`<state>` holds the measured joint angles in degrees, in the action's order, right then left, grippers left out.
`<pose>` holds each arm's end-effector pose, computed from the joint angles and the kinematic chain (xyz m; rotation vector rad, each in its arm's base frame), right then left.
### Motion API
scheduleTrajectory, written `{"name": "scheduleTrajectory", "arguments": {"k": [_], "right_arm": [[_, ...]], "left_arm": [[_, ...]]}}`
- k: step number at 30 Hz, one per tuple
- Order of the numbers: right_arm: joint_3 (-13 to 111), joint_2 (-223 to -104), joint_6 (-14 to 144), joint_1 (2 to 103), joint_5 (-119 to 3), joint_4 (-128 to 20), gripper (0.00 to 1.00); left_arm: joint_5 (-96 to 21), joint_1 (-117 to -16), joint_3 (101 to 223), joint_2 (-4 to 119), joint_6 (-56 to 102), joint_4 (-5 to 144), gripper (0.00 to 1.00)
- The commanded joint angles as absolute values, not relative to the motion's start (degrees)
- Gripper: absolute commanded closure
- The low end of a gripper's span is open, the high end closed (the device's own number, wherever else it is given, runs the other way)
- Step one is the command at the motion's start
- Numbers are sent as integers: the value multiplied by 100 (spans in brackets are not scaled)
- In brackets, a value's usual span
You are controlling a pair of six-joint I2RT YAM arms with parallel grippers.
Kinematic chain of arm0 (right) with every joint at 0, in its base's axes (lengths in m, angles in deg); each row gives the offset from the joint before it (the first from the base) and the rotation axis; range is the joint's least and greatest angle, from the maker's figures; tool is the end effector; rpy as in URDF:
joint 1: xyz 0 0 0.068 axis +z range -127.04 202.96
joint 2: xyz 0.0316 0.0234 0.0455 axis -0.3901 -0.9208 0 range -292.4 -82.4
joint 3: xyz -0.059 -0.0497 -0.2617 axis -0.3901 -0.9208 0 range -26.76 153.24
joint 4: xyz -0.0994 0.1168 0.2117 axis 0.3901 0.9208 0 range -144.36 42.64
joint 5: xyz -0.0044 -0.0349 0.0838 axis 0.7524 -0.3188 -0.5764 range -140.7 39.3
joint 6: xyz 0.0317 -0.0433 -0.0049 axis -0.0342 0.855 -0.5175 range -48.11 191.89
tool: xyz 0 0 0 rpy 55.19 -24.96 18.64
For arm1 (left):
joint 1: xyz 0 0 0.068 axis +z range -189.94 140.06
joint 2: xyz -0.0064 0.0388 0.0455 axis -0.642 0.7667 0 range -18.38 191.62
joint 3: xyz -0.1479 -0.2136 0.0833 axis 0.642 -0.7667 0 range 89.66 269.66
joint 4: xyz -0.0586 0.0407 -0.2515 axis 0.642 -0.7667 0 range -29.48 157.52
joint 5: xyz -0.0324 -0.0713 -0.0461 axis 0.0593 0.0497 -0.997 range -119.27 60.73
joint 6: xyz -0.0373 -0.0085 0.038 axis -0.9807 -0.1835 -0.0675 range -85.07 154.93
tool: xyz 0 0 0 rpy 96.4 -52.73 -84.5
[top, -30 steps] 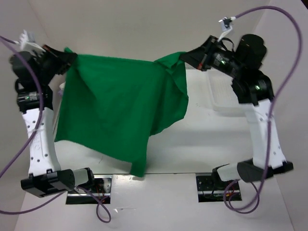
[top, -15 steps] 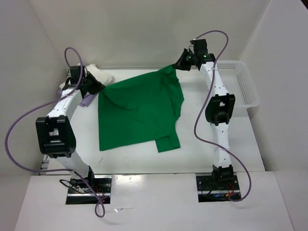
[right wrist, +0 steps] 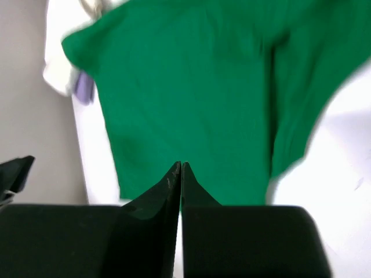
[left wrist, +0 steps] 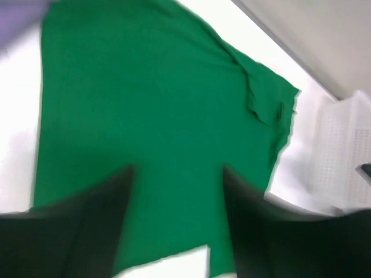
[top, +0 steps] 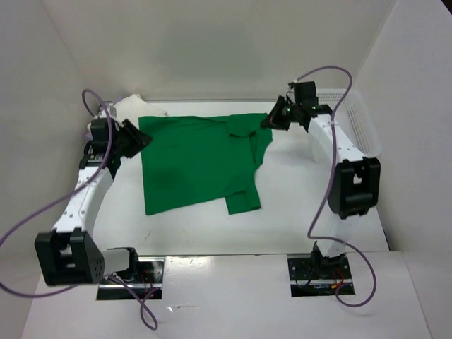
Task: Fold and stack the t-shirts
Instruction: Flatten out the tshirt
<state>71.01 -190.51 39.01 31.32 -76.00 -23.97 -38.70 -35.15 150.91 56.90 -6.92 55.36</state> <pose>0.4274 0.0782 0.3103 0.2619 2.3397 0.8701 0.3025 0.0195 0.3195 -0.7206 1.9399 -0.5705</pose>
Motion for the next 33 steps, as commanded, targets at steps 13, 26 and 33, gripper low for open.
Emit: {"name": "scheduleTrajectory", "arguments": {"k": [13,26,33], "right_arm": [[3801,-18795,3613,3220,-6838,-4415,48],[4055,-19499,2892,3219,-6319,-5076,75],[3924,-18007,3181,3219,-6248,-4323,100]], "left_arm": [[-4588,-3555,12737,4253,-779,4441,49],[-4430,-3634,11321,4182,-2291,5301,31],[-4210,-3634,11444,4428,-2141,5547,56]]}}
